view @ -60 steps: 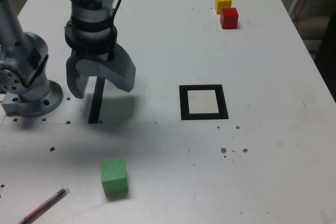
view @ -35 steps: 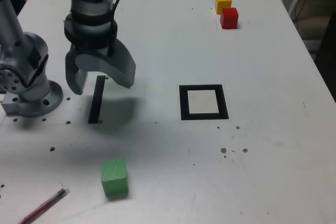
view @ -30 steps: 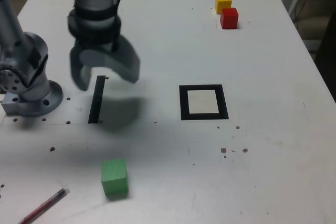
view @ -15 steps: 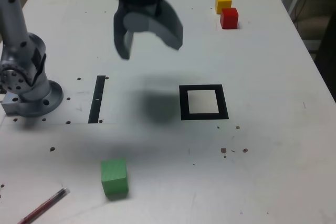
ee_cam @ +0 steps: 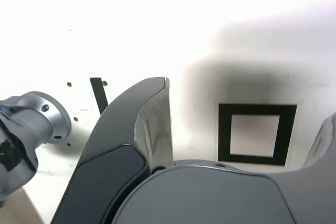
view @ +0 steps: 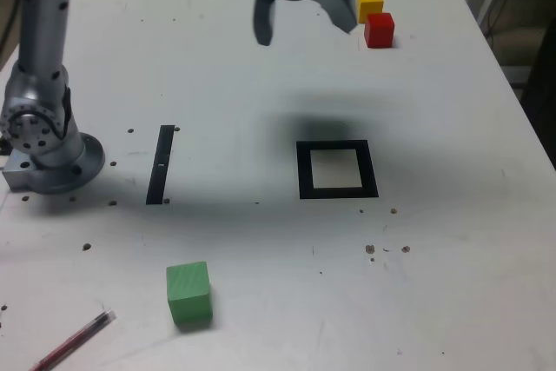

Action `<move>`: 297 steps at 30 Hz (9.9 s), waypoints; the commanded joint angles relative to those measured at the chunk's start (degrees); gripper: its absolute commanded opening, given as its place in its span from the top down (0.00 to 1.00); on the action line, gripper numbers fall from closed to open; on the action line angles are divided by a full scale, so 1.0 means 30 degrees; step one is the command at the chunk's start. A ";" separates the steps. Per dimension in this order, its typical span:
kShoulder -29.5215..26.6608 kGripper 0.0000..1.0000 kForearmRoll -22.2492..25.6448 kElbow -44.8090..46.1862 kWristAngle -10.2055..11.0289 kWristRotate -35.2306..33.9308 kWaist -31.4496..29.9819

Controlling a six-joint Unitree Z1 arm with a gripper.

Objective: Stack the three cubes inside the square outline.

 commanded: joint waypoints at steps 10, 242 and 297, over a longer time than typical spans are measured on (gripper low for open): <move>0.3751 0.01 0.0994 -0.7534 -0.0319 0.1768 0.1663; 1.1915 0.05 0.1198 -1.9735 0.0872 0.5827 0.7669; 1.2401 0.28 -0.0662 -1.7388 0.0137 0.5566 0.7617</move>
